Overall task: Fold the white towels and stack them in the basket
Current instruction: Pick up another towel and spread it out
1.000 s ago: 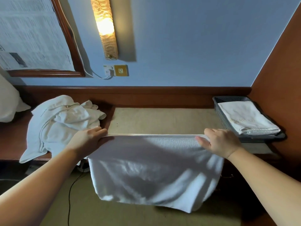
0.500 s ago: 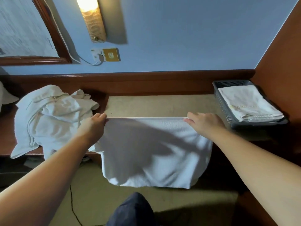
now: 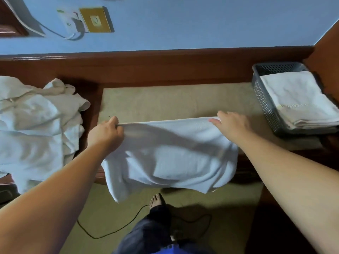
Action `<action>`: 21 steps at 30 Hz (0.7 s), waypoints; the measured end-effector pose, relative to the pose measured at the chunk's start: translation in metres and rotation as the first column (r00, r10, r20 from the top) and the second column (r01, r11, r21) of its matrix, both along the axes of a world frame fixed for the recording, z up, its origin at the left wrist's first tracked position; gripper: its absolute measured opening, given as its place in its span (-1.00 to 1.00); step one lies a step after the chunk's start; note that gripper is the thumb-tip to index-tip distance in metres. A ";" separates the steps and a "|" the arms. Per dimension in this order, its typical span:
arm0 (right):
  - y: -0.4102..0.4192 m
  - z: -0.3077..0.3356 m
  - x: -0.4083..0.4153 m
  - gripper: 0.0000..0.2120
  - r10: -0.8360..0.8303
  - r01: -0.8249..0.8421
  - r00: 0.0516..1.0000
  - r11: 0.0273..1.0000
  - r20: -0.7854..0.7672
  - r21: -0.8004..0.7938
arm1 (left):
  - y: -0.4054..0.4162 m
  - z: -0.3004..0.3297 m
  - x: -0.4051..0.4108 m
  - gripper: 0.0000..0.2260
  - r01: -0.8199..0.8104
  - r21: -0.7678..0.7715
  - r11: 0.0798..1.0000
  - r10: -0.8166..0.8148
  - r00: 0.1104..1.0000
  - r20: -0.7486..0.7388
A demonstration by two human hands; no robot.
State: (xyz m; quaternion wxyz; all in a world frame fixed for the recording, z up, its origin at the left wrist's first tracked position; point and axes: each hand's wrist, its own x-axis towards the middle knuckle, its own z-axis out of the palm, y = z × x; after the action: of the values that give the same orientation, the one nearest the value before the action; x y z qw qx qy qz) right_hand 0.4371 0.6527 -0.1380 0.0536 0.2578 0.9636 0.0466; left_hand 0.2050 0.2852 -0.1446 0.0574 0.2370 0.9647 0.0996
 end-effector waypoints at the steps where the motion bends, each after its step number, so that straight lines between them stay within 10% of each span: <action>1: 0.005 -0.006 -0.006 -0.50 -0.031 0.031 1.000 0.999 -0.003 -0.029 | 0.002 -0.005 -0.011 -0.76 0.067 -0.056 0.996 -0.068 0.998 -0.015; 5: 0.025 -0.034 -0.038 -0.51 -0.116 0.122 0.992 0.984 0.056 -0.131 | 0.016 -0.034 -0.060 -0.52 0.247 -0.287 0.925 -0.258 0.966 -0.003; 21: 0.103 -0.121 -0.140 -0.23 -0.022 0.055 0.947 0.994 0.321 -0.094 | 0.080 -0.134 -0.168 -0.50 0.197 -0.323 0.926 -0.143 0.972 0.184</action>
State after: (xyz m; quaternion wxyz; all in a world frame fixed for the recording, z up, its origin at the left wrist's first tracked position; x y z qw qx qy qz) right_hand 0.2967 0.7557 -0.2590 0.2229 0.2626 0.9381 0.0373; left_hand 0.0367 0.3650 -0.2789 0.1815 0.2981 0.9355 -0.0551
